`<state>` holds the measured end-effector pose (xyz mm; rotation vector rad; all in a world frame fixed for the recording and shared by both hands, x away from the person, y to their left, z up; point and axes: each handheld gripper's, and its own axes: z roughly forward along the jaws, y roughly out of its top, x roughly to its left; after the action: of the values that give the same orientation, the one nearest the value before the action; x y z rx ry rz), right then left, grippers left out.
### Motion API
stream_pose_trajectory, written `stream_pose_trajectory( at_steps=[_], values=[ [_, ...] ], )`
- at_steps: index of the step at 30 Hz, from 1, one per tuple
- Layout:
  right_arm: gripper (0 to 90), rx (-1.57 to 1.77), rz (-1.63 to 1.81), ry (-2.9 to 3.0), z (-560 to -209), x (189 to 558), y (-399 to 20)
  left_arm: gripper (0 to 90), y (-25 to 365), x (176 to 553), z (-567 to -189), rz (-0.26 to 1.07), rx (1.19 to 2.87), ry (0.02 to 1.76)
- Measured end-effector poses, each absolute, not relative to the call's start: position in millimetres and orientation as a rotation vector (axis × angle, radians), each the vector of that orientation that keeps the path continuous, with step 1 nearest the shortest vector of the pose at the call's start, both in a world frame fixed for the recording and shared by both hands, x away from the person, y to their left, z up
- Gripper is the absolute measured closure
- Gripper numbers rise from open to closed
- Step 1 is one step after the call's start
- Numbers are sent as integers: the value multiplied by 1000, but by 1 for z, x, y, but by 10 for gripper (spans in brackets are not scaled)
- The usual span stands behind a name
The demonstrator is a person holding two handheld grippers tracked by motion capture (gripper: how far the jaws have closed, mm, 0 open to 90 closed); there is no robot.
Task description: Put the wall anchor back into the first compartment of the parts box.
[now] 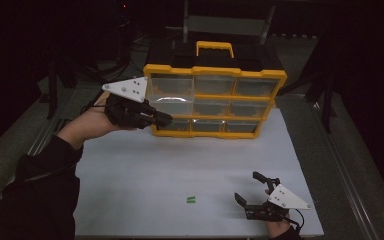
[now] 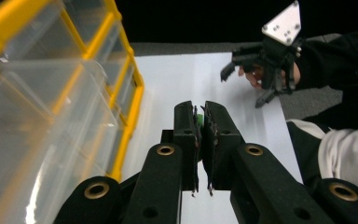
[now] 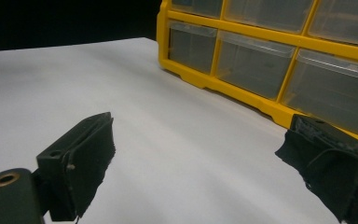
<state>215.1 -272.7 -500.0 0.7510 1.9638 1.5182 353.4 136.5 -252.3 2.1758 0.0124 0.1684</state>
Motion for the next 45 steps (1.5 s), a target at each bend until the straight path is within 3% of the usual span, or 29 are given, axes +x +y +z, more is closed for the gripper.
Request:
stream_pose_trajectory(
  at_steps=[23, 40, 42, 45],
  values=[
    [80, 756, 1518, 1983, -502, 216, -272, 831, 144, 412, -235, 245, 2088, 240],
    [80, 759, 1518, 1994, -503, 217, -273, 829, 128, 436, -254, 223, 2205, 505],
    [80, 759, 1518, 1994, -503, 217, -273, 822, 128, 436, -253, 228, 2198, 518],
    [80, 756, 1518, 1993, -503, 217, -273, 685, 131, 435, -249, 223, 2156, 530]
  ],
)
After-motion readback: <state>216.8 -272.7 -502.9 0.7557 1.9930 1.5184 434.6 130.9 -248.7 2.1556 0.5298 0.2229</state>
